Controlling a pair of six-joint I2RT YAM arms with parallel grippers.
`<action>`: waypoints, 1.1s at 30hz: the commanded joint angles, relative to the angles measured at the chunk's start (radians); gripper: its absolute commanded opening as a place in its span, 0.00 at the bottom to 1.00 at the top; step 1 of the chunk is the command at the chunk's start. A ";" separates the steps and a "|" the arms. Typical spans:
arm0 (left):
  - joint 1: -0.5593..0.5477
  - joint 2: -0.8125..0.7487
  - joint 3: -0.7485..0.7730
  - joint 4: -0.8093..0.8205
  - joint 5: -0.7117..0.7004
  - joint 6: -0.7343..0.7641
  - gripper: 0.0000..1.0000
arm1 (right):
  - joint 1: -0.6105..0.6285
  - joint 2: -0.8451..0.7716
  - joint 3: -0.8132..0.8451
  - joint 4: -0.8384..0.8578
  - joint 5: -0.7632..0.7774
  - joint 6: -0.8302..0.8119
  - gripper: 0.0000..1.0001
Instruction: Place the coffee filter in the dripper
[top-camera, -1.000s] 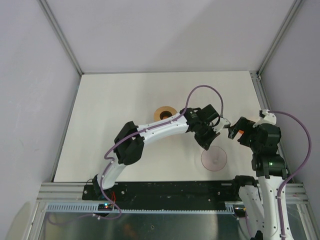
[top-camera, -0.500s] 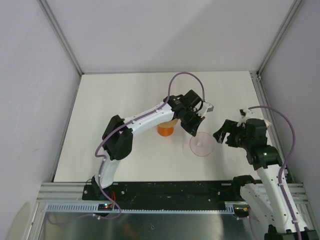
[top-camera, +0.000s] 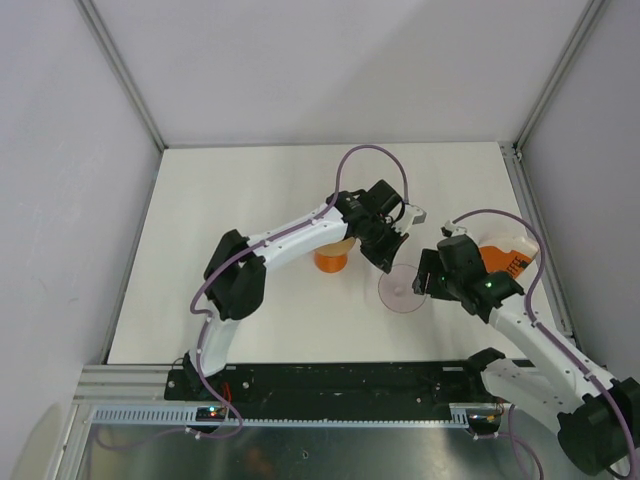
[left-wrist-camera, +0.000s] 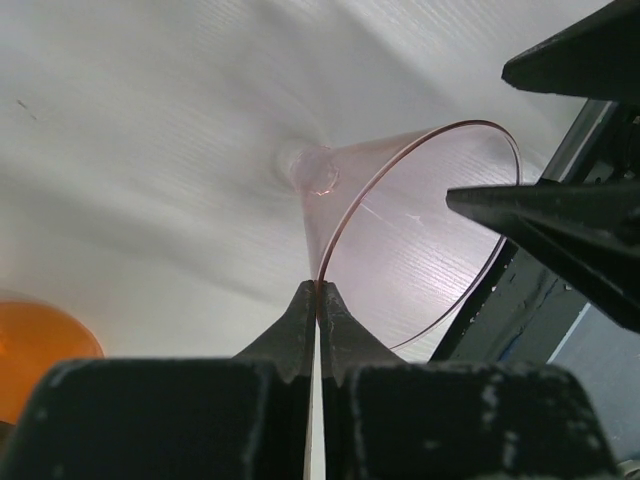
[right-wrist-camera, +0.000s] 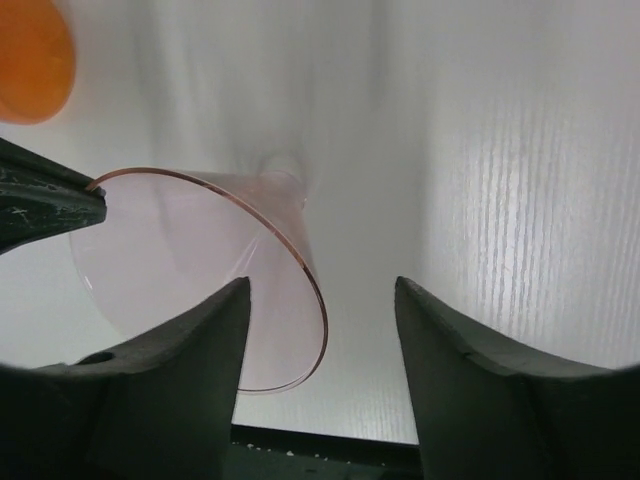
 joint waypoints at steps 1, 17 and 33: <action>0.008 -0.021 0.006 0.024 0.024 -0.012 0.00 | 0.018 0.020 0.000 0.065 0.072 0.012 0.60; 0.009 -0.026 -0.012 0.033 0.009 -0.010 0.00 | 0.039 0.092 -0.011 0.102 0.078 -0.044 0.18; 0.025 -0.126 -0.008 0.032 0.006 0.037 0.52 | 0.040 0.075 0.076 0.039 0.008 -0.072 0.00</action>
